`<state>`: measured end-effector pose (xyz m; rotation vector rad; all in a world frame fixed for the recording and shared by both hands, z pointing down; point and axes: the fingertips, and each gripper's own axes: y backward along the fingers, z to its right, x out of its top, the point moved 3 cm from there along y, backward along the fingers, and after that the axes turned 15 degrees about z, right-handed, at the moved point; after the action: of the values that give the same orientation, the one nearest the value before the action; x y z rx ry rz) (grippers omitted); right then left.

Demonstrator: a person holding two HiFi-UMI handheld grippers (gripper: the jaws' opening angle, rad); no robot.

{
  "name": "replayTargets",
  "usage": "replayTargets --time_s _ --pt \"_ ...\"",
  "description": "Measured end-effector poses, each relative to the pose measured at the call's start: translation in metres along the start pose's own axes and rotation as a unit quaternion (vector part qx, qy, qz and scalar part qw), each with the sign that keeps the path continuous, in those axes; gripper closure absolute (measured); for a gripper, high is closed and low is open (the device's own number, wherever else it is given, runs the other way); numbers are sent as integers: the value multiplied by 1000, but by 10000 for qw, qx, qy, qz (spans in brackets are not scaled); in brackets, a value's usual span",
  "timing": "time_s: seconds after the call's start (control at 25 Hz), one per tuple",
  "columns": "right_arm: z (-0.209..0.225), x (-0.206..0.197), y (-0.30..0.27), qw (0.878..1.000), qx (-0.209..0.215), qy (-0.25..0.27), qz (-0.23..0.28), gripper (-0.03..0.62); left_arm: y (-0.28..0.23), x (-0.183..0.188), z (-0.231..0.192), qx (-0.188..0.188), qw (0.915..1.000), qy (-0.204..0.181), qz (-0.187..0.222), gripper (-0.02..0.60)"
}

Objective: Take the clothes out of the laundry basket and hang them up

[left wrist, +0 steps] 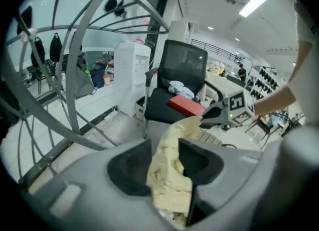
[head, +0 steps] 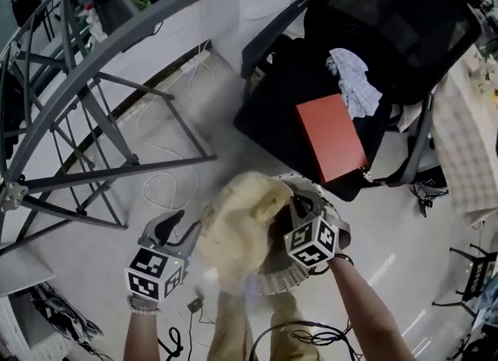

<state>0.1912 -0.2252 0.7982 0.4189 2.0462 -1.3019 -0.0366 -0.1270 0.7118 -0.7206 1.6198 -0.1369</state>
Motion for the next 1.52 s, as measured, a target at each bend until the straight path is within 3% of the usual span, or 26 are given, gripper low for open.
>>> replayTargets --time_s 0.16,0.36,0.72,1.0,1.24,1.52 --pt "21 45 46 9973 -3 701 229 580 22 38 17 99 9992 224 328 420" --pt "37 104 101 9898 -92 1255 672 580 48 77 39 194 9985 101 495 420" --pt "56 204 206 9614 -397 2198 1610 580 89 131 78 235 9975 -228 632 403" --pt "73 276 283 9259 -771 2887 2312 580 109 169 100 166 9954 -506 799 391" --pt "83 333 355 8901 -1154 3319 2903 580 115 188 123 -123 9940 -756 779 359" --pt "98 378 420 8470 -1574 3906 3244 579 107 201 149 -443 9907 -1054 739 347"
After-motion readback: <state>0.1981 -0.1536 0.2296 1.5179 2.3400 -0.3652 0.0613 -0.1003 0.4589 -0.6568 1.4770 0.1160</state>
